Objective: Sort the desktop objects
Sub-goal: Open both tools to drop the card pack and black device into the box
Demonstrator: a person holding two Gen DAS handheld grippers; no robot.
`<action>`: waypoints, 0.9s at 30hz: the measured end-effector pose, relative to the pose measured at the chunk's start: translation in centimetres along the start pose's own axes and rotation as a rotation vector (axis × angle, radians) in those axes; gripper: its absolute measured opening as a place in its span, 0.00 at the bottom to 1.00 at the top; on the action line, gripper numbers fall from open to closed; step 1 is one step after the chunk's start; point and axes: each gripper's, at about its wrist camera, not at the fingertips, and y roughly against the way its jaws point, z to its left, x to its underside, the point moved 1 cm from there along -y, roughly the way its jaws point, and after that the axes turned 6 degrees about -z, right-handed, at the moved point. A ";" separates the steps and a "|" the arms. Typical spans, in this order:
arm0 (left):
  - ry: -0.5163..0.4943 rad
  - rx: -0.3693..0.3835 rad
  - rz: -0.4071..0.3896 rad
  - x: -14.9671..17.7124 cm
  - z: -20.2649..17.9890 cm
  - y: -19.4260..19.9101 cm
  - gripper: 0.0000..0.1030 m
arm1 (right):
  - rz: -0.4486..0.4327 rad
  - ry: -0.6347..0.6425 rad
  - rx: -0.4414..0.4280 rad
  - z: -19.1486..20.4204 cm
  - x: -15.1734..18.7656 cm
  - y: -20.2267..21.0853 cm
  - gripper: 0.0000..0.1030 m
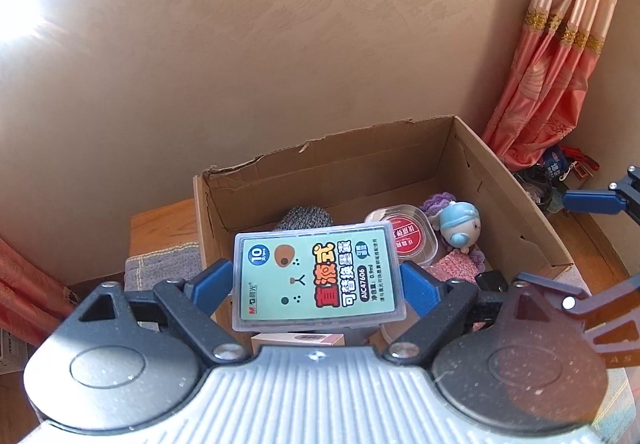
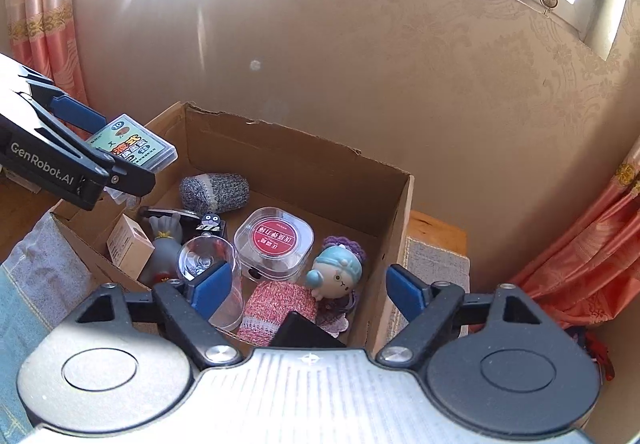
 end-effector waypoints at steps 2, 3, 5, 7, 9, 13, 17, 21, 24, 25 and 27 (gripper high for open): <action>0.002 -0.005 0.004 -0.2 0.1 -0.6 0.87 | 0.000 0.009 -0.001 0.2 0.1 0.3 0.87; -0.003 -0.012 0.002 -0.3 0.1 -0.8 0.87 | 0.000 0.014 0.001 0.3 0.2 0.3 0.87; -0.015 -0.028 -0.003 -0.4 -0.1 -1.3 0.87 | -0.001 0.019 0.001 0.4 0.3 0.5 0.87; -0.023 -0.032 -0.003 -0.5 -0.2 -1.7 0.87 | -0.004 0.021 0.005 0.4 0.3 0.8 0.87; -0.032 -0.040 0.005 -0.6 -0.2 -2.3 0.87 | -0.003 0.022 0.007 0.3 0.3 0.9 0.87; -0.033 -0.051 0.015 -0.8 -0.1 -3.3 0.87 | -0.006 0.018 0.011 0.2 0.4 1.3 0.87; -0.053 -0.062 0.027 -0.9 0.0 -4.1 0.87 | -0.009 0.014 0.016 -0.1 0.6 1.7 0.92; -0.069 -0.083 0.028 -0.8 0.0 -4.0 0.88 | -0.005 0.013 0.018 -0.1 0.9 2.0 0.94; -0.074 -0.078 0.034 -0.6 0.0 -3.6 0.88 | -0.001 0.006 0.020 -0.2 1.1 2.3 0.94; -0.077 -0.077 0.033 -0.6 -0.1 -3.5 0.88 | 0.001 0.002 0.019 -0.2 1.2 2.3 0.94; -0.082 -0.075 0.030 -0.5 -0.1 -3.1 0.88 | 0.003 -0.011 0.014 -0.3 1.3 2.5 0.96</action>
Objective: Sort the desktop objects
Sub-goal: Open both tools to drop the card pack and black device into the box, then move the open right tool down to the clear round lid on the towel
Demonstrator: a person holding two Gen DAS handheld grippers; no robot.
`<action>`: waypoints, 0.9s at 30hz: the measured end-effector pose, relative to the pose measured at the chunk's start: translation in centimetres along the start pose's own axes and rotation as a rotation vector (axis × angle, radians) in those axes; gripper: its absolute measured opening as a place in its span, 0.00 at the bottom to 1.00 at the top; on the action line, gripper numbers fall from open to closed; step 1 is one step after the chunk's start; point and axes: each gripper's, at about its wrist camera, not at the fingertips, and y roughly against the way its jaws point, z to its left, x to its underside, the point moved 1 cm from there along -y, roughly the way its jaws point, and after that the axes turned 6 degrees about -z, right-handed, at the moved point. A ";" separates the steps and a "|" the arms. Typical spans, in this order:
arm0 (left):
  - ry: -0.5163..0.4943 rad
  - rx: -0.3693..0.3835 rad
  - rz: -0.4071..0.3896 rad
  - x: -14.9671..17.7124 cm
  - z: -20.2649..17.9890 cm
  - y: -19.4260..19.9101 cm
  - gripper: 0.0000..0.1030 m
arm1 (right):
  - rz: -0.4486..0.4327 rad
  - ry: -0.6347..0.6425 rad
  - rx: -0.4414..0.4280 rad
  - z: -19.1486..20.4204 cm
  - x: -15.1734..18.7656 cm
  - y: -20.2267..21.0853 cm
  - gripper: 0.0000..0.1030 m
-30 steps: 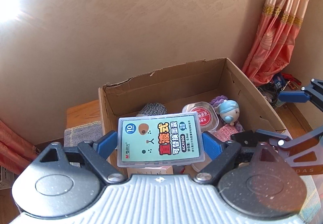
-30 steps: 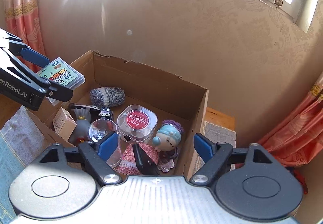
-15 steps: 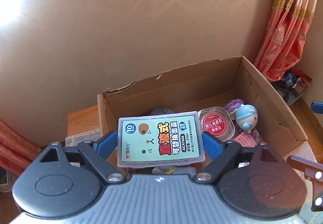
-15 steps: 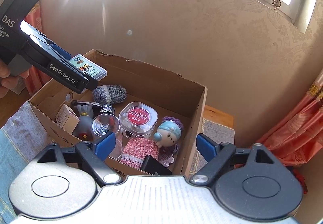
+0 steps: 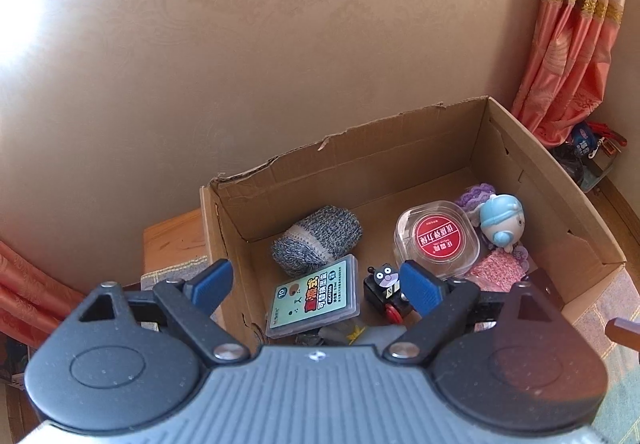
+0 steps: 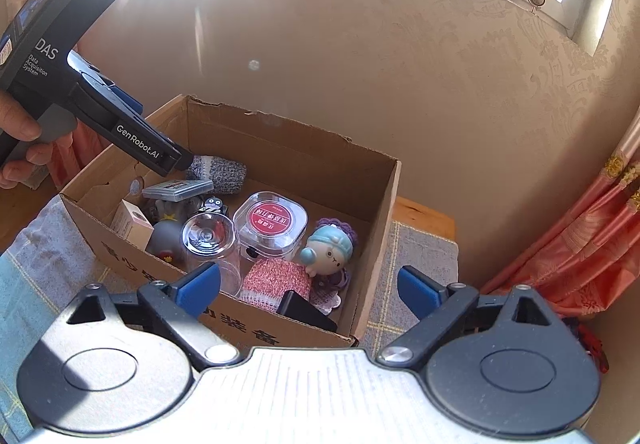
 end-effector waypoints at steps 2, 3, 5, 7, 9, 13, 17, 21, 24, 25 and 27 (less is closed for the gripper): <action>-0.003 0.007 0.000 0.1 -0.1 0.4 0.88 | 0.001 -0.007 0.000 0.0 0.2 0.2 0.97; -0.005 0.011 -0.001 0.0 -0.1 0.7 0.88 | 0.002 -0.009 0.001 0.1 0.3 0.3 0.97; -0.007 0.013 -0.007 0.2 -0.2 1.2 0.88 | 0.004 -0.015 -0.001 0.2 0.4 0.6 0.98; -0.015 0.017 -0.013 0.3 -0.4 1.8 0.88 | 0.005 -0.021 -0.004 0.2 0.5 1.0 0.98; -0.022 0.022 -0.017 0.5 -0.6 2.4 0.88 | 0.006 -0.025 -0.004 0.2 0.7 1.3 0.99; -0.045 0.026 -0.033 1.1 -1.2 3.8 0.89 | 0.009 -0.023 -0.004 0.6 1.0 1.8 1.00; -0.064 0.037 -0.028 1.8 -1.8 5.0 0.89 | 0.016 -0.025 -0.003 0.9 1.4 2.4 1.00; -0.091 0.021 -0.042 2.6 -2.5 6.4 0.89 | 0.024 -0.031 -0.009 1.1 2.0 2.7 1.00; -0.107 0.034 -0.037 3.4 -3.2 7.3 0.89 | 0.031 -0.046 -0.015 1.3 2.7 2.9 1.00; -0.106 0.042 -0.038 3.8 -3.4 7.7 0.89 | 0.035 -0.052 -0.017 1.4 2.9 2.8 1.00; -0.100 0.060 -0.034 4.4 -3.8 8.3 0.89 | 0.050 -0.072 -0.020 1.6 3.7 2.7 1.00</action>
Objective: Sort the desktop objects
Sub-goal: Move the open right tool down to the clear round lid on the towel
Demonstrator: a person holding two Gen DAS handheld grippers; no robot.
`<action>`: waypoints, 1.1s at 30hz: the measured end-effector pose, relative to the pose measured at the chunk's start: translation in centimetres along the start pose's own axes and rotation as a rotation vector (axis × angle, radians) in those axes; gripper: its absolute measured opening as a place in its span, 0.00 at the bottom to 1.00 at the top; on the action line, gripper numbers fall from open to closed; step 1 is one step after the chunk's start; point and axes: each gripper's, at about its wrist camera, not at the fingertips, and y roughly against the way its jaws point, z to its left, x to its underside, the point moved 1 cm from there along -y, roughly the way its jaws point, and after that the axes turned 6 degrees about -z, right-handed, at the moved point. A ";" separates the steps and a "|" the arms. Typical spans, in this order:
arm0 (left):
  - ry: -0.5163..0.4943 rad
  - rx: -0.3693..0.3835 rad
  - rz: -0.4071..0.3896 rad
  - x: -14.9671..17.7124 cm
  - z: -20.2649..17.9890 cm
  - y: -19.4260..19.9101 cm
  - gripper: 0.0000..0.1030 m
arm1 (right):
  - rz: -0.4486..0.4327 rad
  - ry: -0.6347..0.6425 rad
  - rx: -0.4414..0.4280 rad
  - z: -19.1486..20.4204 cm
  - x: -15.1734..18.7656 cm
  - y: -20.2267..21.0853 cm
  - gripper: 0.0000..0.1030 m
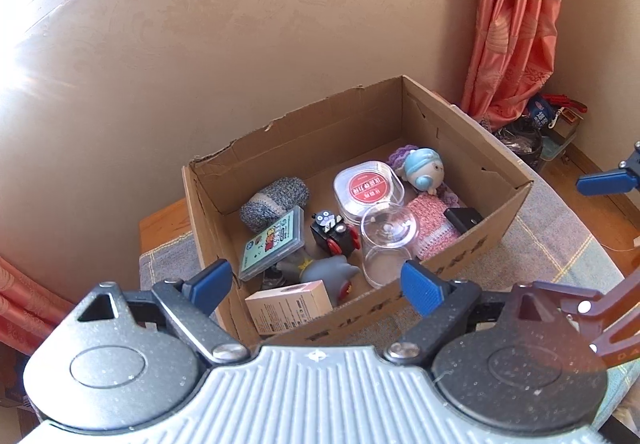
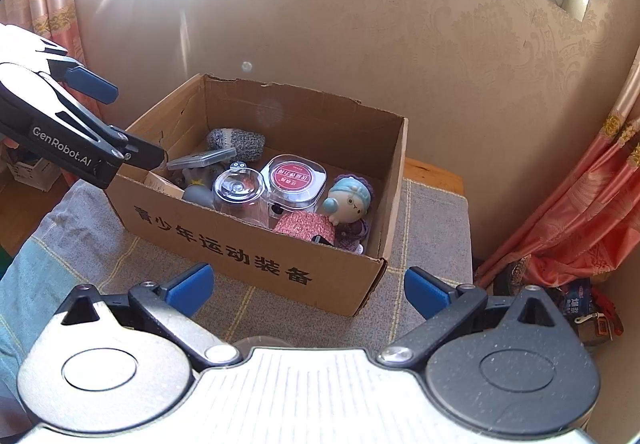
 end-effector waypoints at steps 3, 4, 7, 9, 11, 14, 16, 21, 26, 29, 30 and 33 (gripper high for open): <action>0.016 0.024 -0.003 1.0 -0.6 0.8 0.89 | 0.025 -0.015 0.002 0.2 1.3 -0.3 1.00; 0.028 0.028 -0.008 1.4 -0.7 1.1 0.89 | 0.033 -0.019 0.003 0.2 1.7 -0.3 1.00; 0.047 0.041 -0.011 2.5 -1.0 1.6 0.89 | 0.061 -0.032 0.002 0.3 3.0 -0.5 1.00; 0.031 0.031 -0.018 3.4 -1.4 2.0 0.89 | 0.077 -0.035 -0.004 0.4 3.9 -0.6 1.00; 0.000 0.005 -0.025 4.3 -1.9 2.3 0.89 | 0.097 -0.033 -0.014 0.4 4.8 -0.8 1.00; -0.008 -0.001 -0.028 5.4 -2.1 2.8 0.89 | 0.134 -0.023 -0.020 0.6 6.3 -1.3 1.00; 0.004 0.010 -0.024 6.1 -2.2 3.0 0.89 | 0.154 -0.026 -0.033 0.8 7.1 -1.7 1.00; 0.025 0.029 -0.007 7.3 -2.7 3.5 0.89 | 0.196 -0.074 -0.033 1.3 8.6 -2.9 1.00; 0.057 0.036 -0.007 7.9 -3.1 3.9 0.89 | 0.222 -0.143 -0.006 1.7 9.3 -4.2 1.00; 0.061 0.024 -0.020 8.1 -3.2 4.2 0.89 | 0.236 -0.179 0.007 2.0 9.6 -4.9 1.00; 0.062 0.022 -0.023 8.1 -3.2 4.3 0.89 | 0.241 -0.189 0.013 2.2 9.6 -5.1 1.00; 0.066 0.020 -0.024 8.1 -3.1 4.4 0.89 | 0.254 -0.197 0.035 2.8 10.0 -5.9 1.00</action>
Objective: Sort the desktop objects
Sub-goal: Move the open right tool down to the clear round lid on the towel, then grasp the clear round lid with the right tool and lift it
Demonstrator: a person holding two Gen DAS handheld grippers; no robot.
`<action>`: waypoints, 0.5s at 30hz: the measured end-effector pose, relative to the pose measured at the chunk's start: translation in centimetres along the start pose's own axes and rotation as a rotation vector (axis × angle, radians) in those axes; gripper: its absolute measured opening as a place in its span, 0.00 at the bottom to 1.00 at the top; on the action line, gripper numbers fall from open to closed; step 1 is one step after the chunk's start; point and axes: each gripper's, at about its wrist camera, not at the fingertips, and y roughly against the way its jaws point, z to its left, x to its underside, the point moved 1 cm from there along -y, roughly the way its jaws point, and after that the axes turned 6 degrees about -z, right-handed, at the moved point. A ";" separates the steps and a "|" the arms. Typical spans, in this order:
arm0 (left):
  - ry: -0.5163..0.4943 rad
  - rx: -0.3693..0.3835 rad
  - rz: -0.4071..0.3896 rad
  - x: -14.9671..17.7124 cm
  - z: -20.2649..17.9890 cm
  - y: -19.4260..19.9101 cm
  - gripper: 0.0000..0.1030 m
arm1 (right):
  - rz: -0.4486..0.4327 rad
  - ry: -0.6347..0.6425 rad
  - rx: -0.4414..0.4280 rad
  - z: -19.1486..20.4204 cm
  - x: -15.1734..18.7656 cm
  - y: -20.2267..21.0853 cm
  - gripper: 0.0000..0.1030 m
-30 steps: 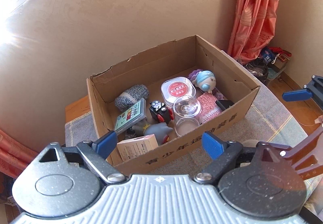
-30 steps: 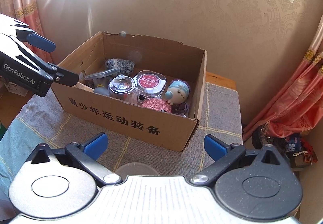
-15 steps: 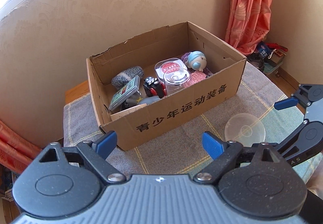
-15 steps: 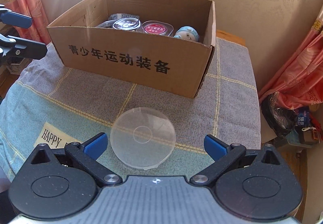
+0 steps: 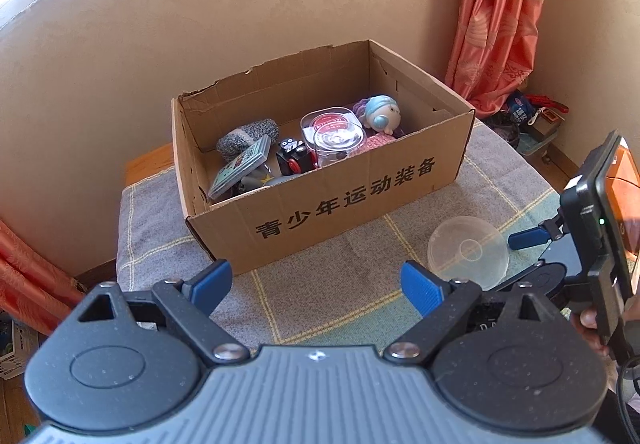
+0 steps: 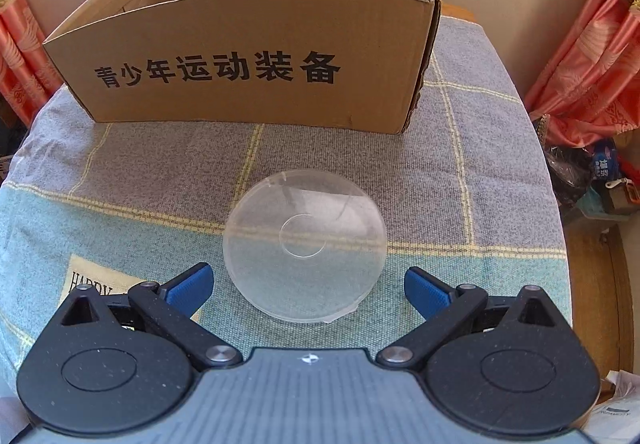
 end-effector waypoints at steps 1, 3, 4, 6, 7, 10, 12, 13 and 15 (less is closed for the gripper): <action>0.001 -0.001 -0.001 0.0 0.1 0.0 0.89 | -0.003 0.005 0.013 0.3 0.0 -0.2 1.00; 0.011 -0.006 -0.003 0.1 0.3 0.1 0.89 | -0.005 0.017 0.035 0.6 -0.1 -0.4 1.00; 0.016 -0.005 -0.002 0.2 0.4 0.1 0.89 | -0.006 0.022 0.041 0.7 -0.1 -0.5 1.00; 0.025 -0.008 -0.003 0.3 0.6 0.1 0.89 | -0.009 0.030 0.038 1.0 -0.2 -0.6 1.00; 0.029 -0.009 -0.001 0.3 0.7 0.1 0.89 | -0.010 0.031 0.039 1.0 -0.2 -0.6 1.00; 0.041 -0.008 0.004 0.6 0.9 0.0 0.89 | -0.017 0.034 0.039 1.1 -0.3 -0.8 1.00; 0.039 -0.004 0.006 0.8 0.9 0.0 0.89 | -0.019 0.047 0.032 1.1 -0.5 -0.9 0.99; 0.036 -0.004 0.006 0.8 0.9 0.0 0.89 | -0.018 0.052 0.028 1.2 -0.6 -0.9 0.98; 0.036 -0.004 0.006 0.9 0.9 0.1 0.89 | -0.018 0.054 0.023 1.0 -1.1 -0.9 0.92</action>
